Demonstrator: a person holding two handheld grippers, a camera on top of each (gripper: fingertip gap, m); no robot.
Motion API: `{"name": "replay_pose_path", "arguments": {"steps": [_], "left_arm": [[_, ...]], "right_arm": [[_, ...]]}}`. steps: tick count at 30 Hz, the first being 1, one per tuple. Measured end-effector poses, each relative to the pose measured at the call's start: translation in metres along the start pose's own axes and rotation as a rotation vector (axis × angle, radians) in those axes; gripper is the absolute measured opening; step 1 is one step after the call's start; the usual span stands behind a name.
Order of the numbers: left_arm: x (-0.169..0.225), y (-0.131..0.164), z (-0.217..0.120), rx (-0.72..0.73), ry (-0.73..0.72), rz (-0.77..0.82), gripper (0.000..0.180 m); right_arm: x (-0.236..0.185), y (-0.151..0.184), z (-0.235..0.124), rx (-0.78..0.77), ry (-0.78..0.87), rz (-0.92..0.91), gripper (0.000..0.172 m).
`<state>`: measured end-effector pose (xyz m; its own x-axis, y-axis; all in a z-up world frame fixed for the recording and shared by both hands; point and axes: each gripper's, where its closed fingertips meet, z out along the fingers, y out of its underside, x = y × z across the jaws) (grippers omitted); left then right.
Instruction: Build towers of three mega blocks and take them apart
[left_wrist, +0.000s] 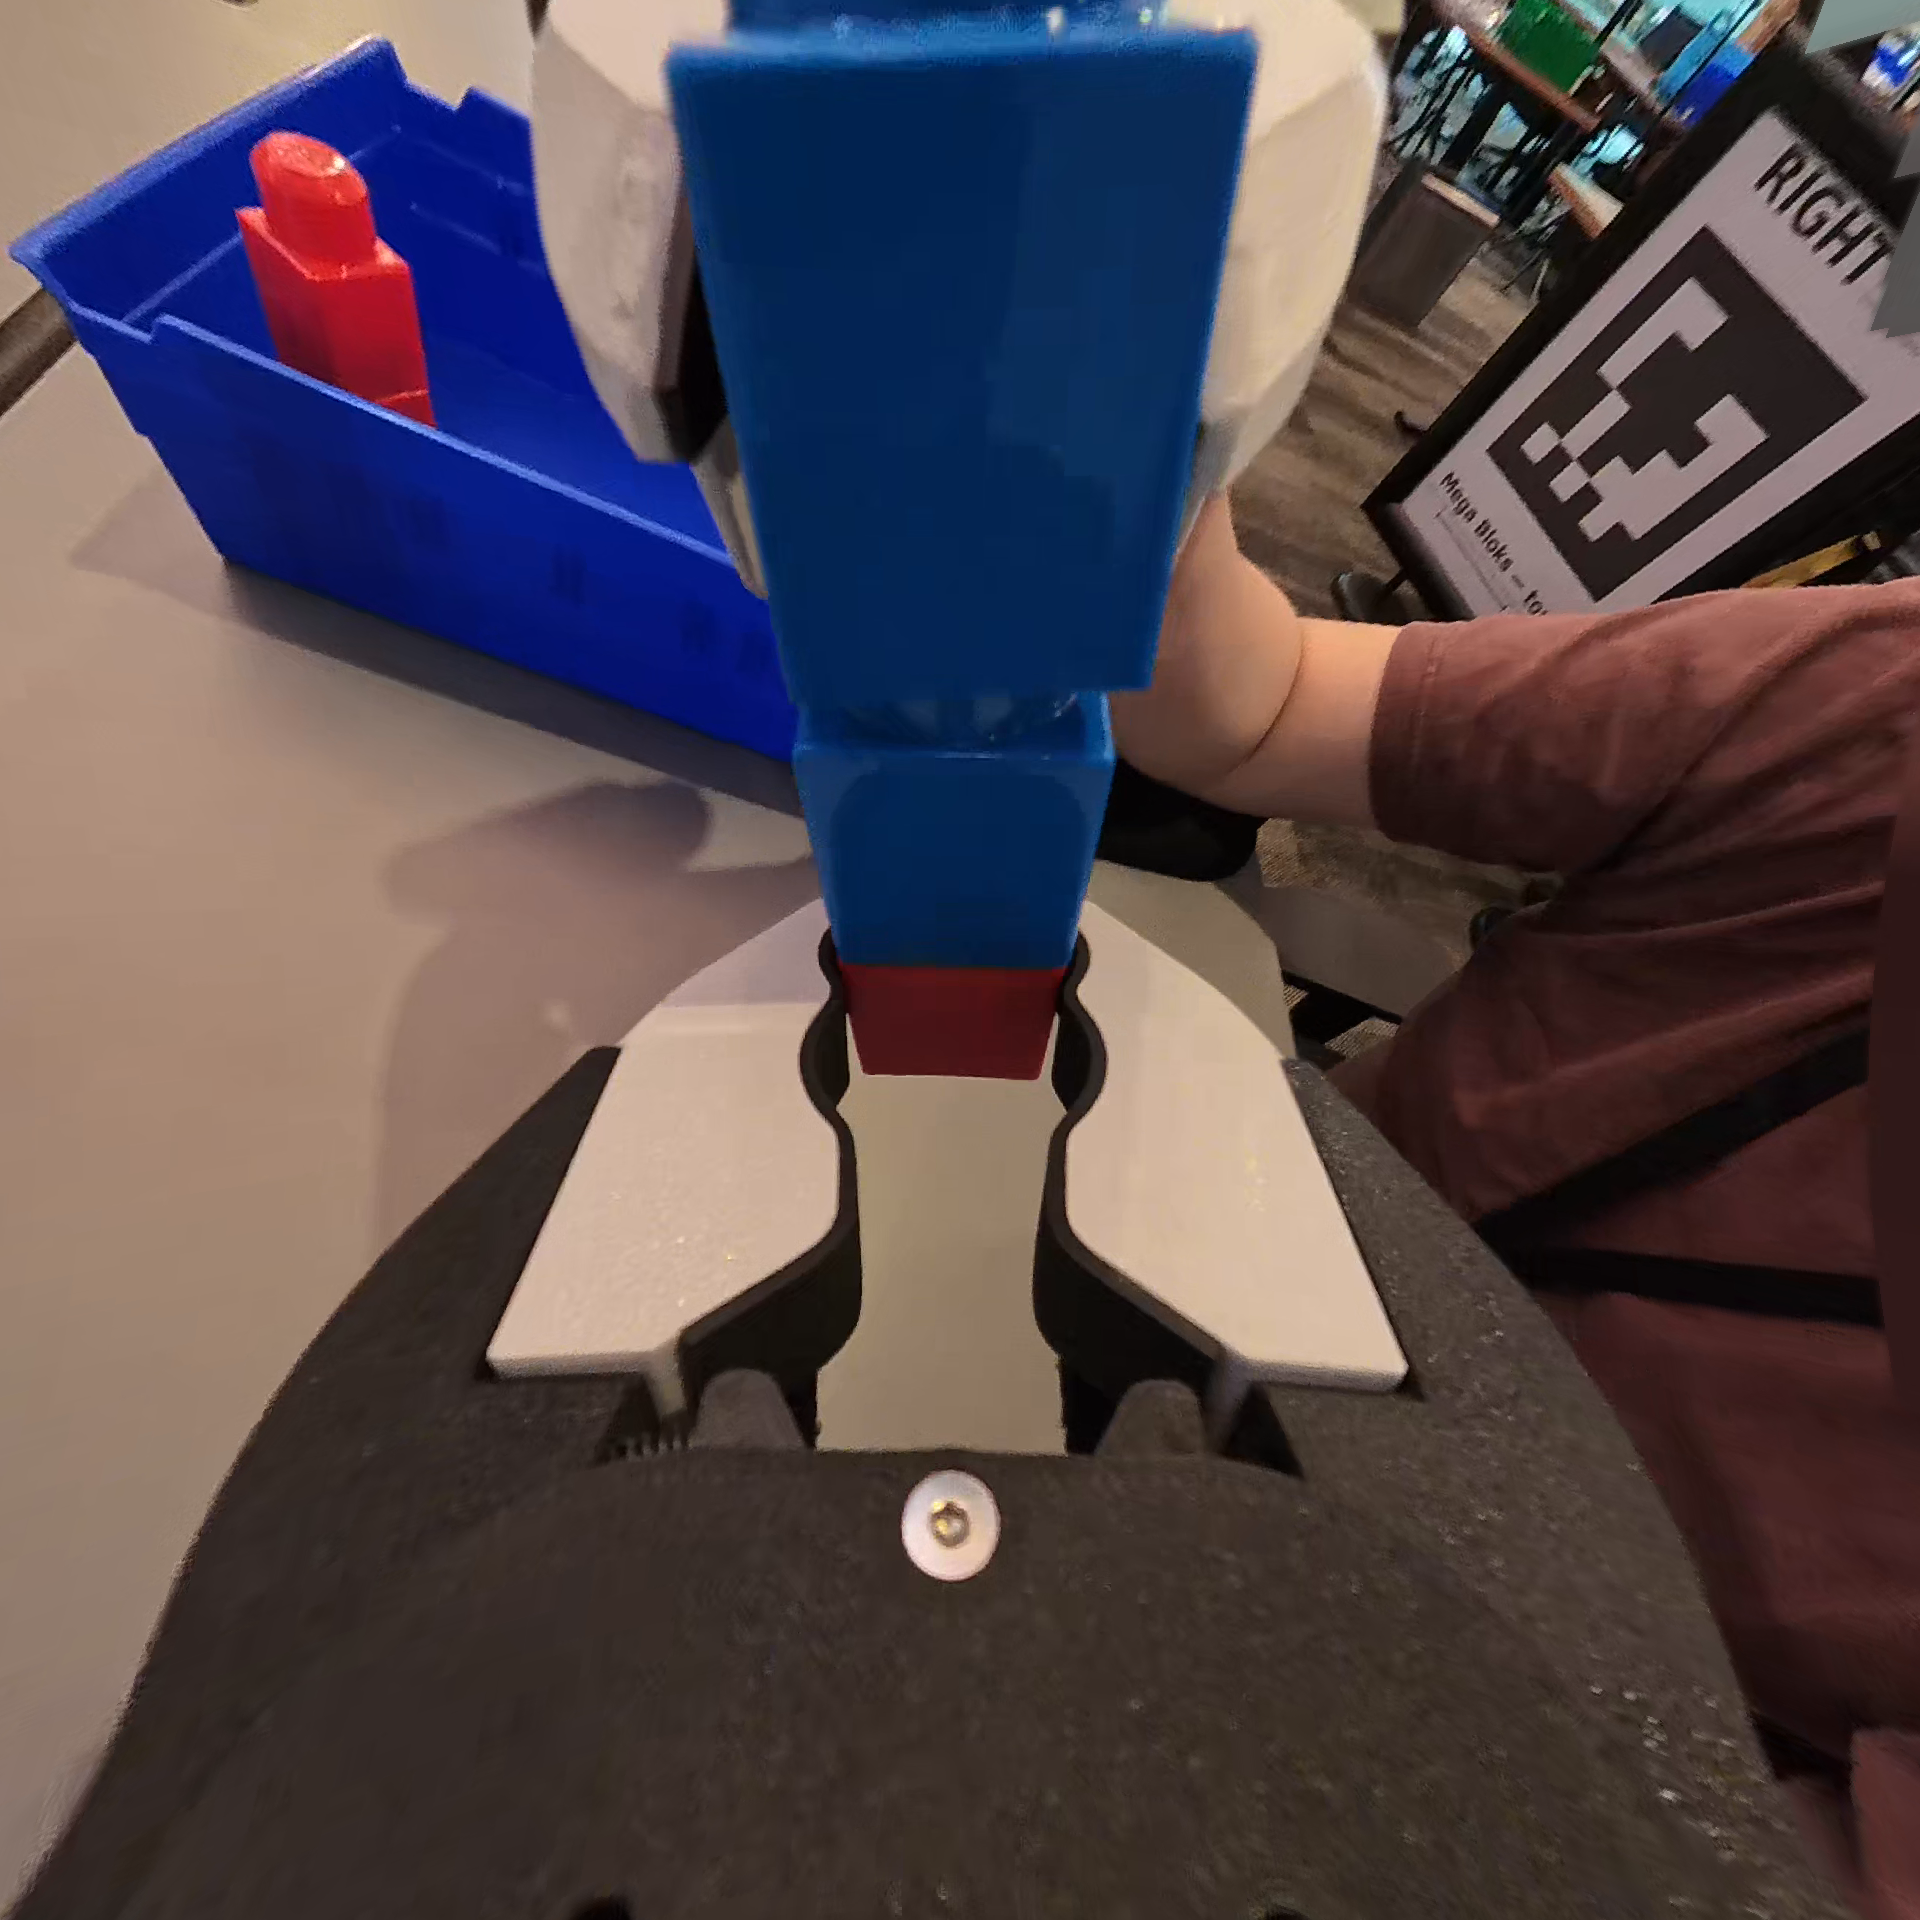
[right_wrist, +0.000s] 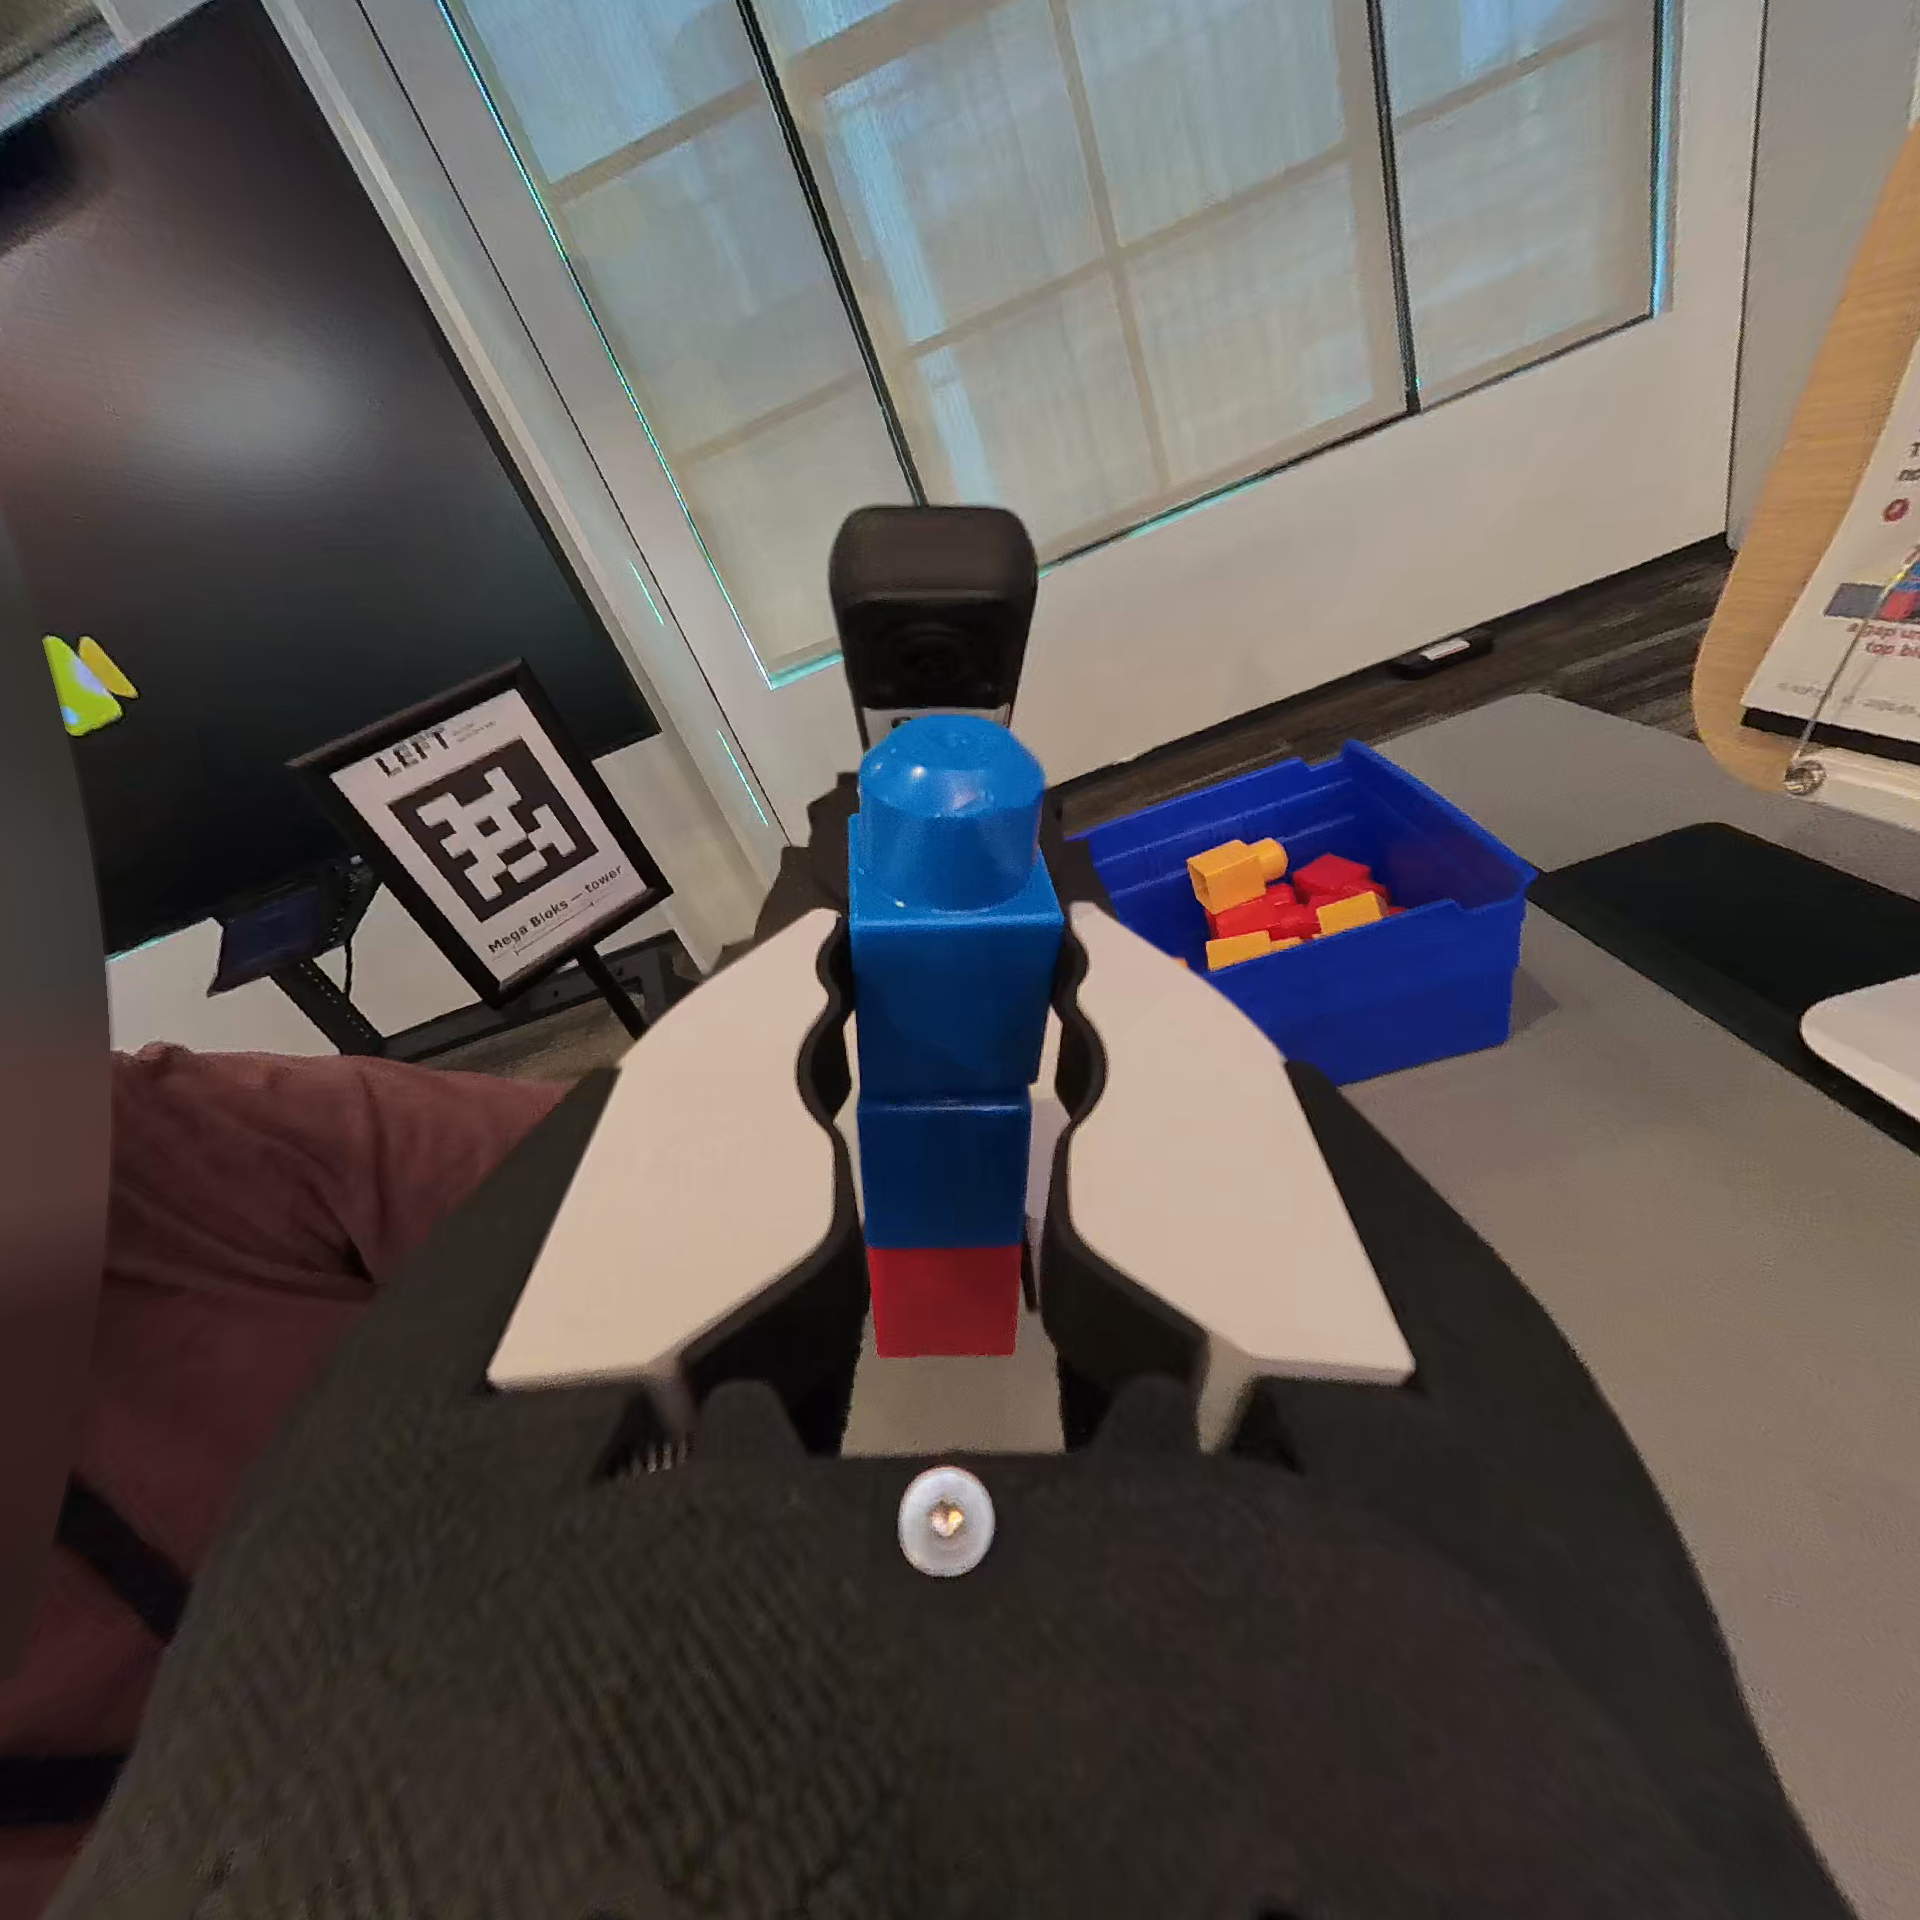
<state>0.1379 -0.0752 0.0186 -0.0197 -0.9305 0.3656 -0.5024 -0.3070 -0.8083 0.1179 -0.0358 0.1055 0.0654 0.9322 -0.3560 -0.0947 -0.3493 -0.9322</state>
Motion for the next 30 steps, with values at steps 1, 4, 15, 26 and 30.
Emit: {"name": "replay_pose_path", "arguments": {"steps": [1,4,15,26,30], "left_arm": [[-0.002,0.002,0.001,-0.013,-0.014,0.0,0.036],[-0.005,0.003,0.002,-0.019,-0.022,-0.012,0.036],[-0.008,0.005,0.006,-0.033,-0.027,-0.001,0.036],[-0.005,0.013,0.012,-0.101,-0.037,0.021,0.036],[-0.007,0.013,0.008,-0.097,-0.036,0.004,0.035]], "right_arm": [[0.001,0.003,-0.001,-0.031,0.013,-0.007,0.037],[0.006,0.01,-0.007,-0.123,0.065,-0.046,0.037],[0.007,0.018,-0.011,-0.168,0.03,0.003,0.038],[0.002,0.028,-0.01,-0.254,0.053,-0.081,0.038],[0.005,0.027,-0.01,-0.239,0.051,-0.051,0.038]]}}
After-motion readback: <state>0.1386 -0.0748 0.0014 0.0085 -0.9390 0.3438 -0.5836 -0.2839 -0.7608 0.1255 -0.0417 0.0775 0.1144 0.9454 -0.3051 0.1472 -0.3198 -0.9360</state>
